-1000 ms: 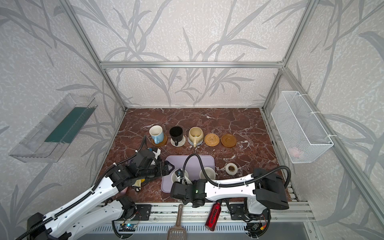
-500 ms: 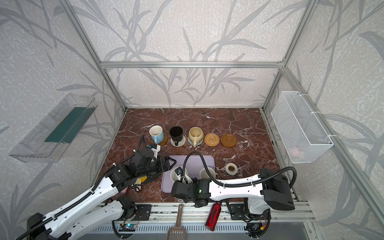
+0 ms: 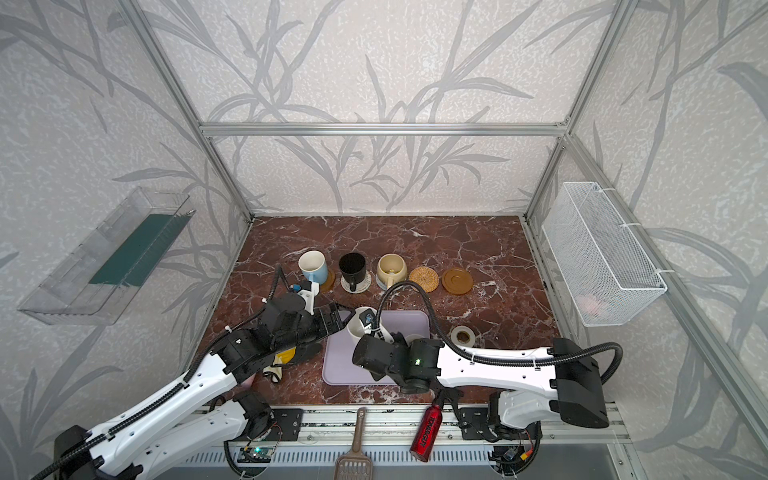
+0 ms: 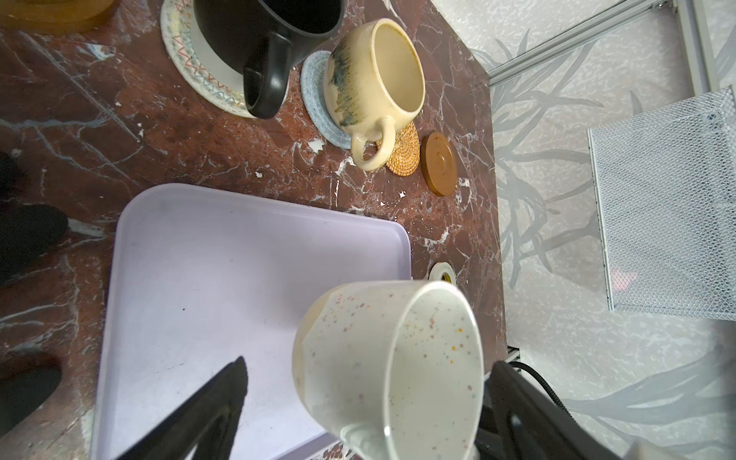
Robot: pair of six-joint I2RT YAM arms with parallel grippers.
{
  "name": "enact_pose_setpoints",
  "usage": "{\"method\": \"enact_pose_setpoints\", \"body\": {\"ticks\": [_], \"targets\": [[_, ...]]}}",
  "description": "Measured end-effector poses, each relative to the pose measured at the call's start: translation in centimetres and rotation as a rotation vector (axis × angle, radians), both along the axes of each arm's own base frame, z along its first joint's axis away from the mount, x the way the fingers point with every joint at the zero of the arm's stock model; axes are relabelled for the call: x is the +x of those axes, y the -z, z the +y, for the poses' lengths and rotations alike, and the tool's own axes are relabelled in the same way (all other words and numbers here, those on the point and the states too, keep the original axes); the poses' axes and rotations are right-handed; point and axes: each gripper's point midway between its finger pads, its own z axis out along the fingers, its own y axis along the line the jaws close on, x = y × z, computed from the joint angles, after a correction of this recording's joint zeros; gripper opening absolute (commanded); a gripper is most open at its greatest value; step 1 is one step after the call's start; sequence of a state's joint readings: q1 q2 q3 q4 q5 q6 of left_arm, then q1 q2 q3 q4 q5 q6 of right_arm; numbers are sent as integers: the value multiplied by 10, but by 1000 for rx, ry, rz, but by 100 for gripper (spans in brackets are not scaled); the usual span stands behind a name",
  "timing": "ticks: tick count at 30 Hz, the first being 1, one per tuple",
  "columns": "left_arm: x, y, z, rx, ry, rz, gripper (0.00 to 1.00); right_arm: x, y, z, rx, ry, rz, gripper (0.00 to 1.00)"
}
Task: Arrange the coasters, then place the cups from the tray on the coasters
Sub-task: 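Carry the speckled mug with the right gripper over the rattan coaster and lower it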
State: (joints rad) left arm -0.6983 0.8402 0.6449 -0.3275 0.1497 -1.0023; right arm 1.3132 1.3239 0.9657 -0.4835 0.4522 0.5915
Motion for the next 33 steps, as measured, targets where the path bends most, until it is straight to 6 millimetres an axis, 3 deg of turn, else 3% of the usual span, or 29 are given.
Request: {"method": "enact_pose_setpoints", "body": {"ticks": [12, 21, 29, 33], "targets": [[11, -3, -24, -41, 57, -9, 96, 53, -35, -57, 16, 119, -71, 0], [27, -43, -54, -24, 159, -79, 99, 91, -33, -114, -57, 257, -64, 0], [37, -32, -90, 17, 234, -44, 99, 115, -28, -145, -39, 352, -16, 0], [47, -35, -103, 26, 241, -51, 99, 127, -16, -154, -31, 413, 26, 0]]}}
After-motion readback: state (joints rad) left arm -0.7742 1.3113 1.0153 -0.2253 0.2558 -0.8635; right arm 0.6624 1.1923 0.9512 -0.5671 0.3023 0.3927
